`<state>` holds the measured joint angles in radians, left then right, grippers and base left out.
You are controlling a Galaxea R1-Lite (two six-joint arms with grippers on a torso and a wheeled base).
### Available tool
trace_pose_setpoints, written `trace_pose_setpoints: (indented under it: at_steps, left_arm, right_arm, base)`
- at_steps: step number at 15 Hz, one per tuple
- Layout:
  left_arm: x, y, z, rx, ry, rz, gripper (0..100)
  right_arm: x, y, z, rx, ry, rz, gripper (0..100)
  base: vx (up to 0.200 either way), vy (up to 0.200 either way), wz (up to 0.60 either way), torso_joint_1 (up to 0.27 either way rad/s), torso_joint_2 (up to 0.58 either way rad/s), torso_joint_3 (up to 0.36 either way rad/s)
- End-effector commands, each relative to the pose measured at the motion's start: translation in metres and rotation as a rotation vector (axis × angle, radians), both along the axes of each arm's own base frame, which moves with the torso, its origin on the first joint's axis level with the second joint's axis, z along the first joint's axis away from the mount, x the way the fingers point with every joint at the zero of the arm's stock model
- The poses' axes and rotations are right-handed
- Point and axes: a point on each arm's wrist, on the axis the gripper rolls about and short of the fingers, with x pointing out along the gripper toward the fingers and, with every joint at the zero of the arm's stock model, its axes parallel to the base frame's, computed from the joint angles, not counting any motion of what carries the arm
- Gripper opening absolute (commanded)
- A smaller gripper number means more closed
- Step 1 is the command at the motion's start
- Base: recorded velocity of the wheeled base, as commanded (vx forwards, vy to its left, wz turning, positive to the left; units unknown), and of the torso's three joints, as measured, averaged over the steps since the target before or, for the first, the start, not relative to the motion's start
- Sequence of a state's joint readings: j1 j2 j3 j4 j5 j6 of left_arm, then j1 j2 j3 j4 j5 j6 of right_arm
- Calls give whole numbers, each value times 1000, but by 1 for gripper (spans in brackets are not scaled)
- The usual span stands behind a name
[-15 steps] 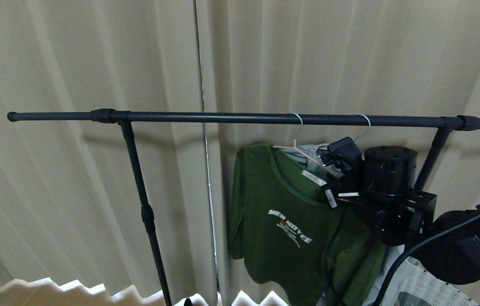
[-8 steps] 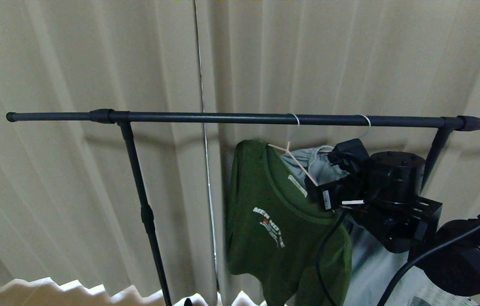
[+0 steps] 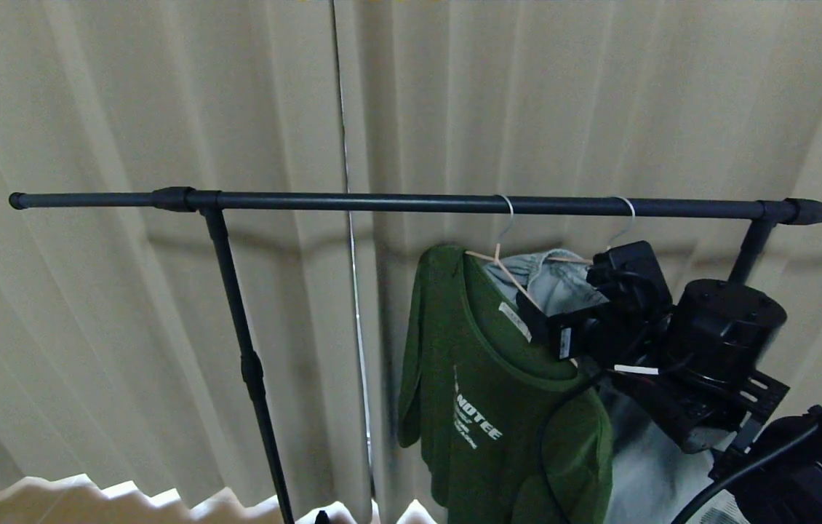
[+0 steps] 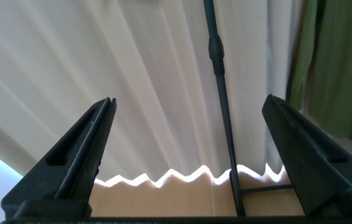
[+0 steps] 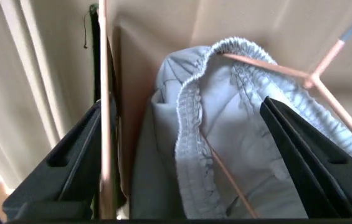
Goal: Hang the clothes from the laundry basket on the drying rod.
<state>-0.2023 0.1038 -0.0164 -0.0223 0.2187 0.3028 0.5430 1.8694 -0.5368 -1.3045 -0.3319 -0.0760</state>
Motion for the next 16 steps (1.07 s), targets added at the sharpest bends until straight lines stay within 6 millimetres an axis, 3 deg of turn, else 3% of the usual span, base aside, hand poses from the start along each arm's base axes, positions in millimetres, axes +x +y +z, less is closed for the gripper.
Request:
trace_pose_setpoints:
  at_steps: [1,3,9,10,15,16]
  left_arm:
    - [0,0,0,-1,-2,4,100]
    - [0,0,0,0,-1,8,100]
    - [-4,0,14,-7,-53,139,100]
    - [-4,0,15,-21,-56,180,100]
    - [-7,-2,-2,-46,-56,306,100]
    - [-7,-2,-2,-48,-62,297,100]
  right_arm:
    - [-8,-4,-2,14,-30,24,100]
    - [-20,-11,2,42,-78,25,100]
    - [-79,-48,33,112,-202,40,100]
    - [-96,-60,37,106,-213,28,100]
    - [-136,-112,34,42,-137,-159,100]
    - [-140,-115,33,36,-126,-172,100]
  base:
    - [0,0,0,0,0,0]
    - [0,0,0,0,0,0]
    - [0,0,0,0,0,0]
    - [0,0,0,0,0,0]
    - [0,0,0,0,0,0]
    - [0,0,0,0,0,0]
